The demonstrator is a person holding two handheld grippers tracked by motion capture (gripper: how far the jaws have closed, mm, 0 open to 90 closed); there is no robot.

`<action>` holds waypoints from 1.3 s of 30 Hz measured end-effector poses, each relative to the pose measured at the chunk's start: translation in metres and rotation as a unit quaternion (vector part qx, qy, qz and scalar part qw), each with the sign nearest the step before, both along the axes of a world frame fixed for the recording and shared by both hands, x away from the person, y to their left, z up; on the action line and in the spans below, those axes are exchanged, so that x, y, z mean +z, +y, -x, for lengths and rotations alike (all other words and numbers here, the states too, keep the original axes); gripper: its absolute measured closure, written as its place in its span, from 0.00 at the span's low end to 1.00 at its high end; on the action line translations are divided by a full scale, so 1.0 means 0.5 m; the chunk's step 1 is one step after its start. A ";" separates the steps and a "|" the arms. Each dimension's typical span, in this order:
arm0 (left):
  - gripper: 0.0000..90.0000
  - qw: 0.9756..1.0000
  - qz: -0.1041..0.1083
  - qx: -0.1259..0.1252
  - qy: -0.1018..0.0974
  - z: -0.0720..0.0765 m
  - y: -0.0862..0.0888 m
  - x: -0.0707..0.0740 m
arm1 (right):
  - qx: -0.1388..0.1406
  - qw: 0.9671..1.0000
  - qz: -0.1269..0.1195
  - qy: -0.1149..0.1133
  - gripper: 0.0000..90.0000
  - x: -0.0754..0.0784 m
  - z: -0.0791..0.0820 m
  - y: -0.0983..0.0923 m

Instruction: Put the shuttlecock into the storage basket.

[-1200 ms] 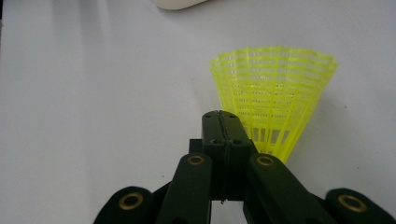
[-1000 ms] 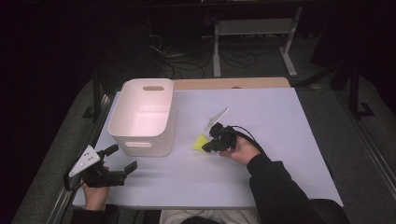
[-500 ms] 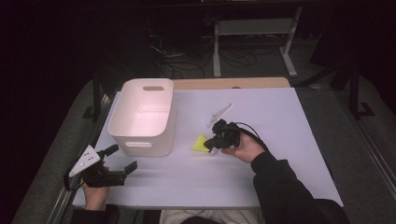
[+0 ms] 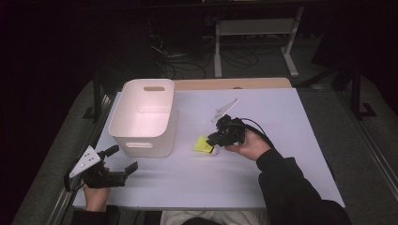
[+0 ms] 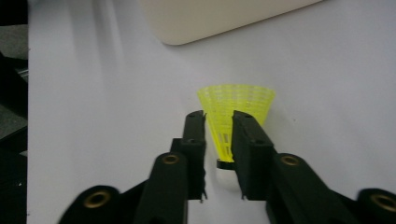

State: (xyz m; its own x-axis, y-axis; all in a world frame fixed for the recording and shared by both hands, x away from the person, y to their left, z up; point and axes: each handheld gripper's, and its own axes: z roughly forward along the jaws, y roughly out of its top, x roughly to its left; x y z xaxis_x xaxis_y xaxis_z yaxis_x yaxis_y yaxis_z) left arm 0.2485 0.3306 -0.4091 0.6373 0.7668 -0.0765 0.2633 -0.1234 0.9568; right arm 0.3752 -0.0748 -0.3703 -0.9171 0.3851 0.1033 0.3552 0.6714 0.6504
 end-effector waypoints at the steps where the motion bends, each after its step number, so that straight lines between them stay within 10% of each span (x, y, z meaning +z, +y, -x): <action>1: 0.00 1.000 0.000 0.000 0.000 0.000 0.000 0.000 | -0.003 1.000 0.000 -0.002 0.72 0.001 -0.001 -0.001; 20: 0.00 1.000 0.001 0.000 -0.001 0.000 0.000 0.000 | -0.030 0.999 0.026 0.005 0.00 -0.025 -0.019 0.004; 39: 0.00 1.000 0.001 0.001 -0.001 0.000 0.000 0.000 | -0.027 0.999 0.025 0.032 0.00 -0.079 -0.030 0.003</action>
